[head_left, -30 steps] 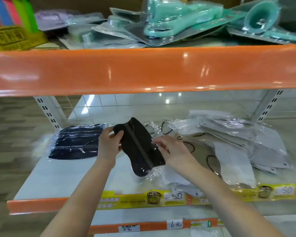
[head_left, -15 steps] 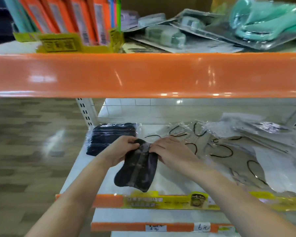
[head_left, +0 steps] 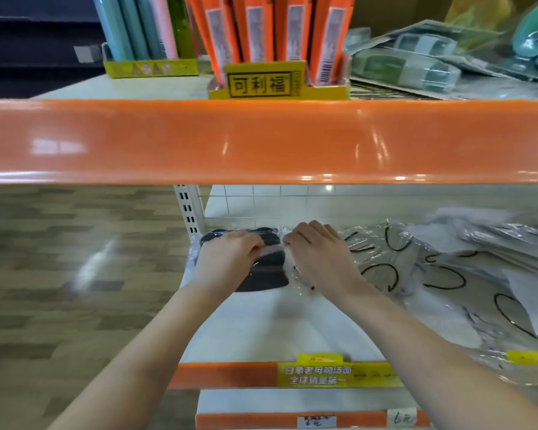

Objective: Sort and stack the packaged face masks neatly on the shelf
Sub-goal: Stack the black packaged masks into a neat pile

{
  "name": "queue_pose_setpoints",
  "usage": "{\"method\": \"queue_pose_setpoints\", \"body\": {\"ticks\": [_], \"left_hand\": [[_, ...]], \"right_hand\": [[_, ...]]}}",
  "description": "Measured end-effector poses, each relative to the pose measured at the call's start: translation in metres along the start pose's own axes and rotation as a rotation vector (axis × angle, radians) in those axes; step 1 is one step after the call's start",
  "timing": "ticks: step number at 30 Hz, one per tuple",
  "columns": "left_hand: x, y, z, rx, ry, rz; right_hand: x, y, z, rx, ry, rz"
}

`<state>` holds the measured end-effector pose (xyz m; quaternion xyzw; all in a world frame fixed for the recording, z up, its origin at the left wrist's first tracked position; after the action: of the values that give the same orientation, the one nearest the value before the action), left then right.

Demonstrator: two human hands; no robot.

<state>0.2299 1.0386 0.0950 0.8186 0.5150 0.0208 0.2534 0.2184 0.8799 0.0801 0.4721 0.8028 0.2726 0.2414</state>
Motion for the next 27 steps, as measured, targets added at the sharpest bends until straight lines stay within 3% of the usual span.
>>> {"method": "queue_pose_setpoints", "body": {"ticks": [3, 5, 12, 17, 27], "left_hand": [[0.020, -0.010, 0.005, -0.317, 0.083, 0.218], [0.034, -0.018, 0.015, -0.347, 0.091, 0.239], [0.052, -0.054, 0.063, -0.046, 0.091, 0.221], [0.056, -0.072, 0.074, 0.025, 0.066, 0.156], [0.066, -0.079, 0.084, 0.117, 0.132, 0.035]], "right_hand": [[0.011, 0.004, 0.007, -0.126, 0.010, 0.002], [0.016, -0.001, 0.021, -0.145, 0.030, 0.025], [0.035, -0.052, 0.074, 0.197, 0.102, 0.183], [0.040, -0.061, 0.079, 0.321, 0.177, 0.278], [0.058, -0.058, 0.079, 0.267, 0.113, 0.260]]}}
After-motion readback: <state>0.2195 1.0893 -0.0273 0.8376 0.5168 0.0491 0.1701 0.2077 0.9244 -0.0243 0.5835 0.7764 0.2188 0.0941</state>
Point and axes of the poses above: each hand's wrist, its own y-axis towards the middle knuckle, its own z-axis out of the palm, x = y × z, the point moved 4 cm from there along y, towards the middle knuckle, and after that the axes turned 3 degrees about -y, right-handed, at the moved point
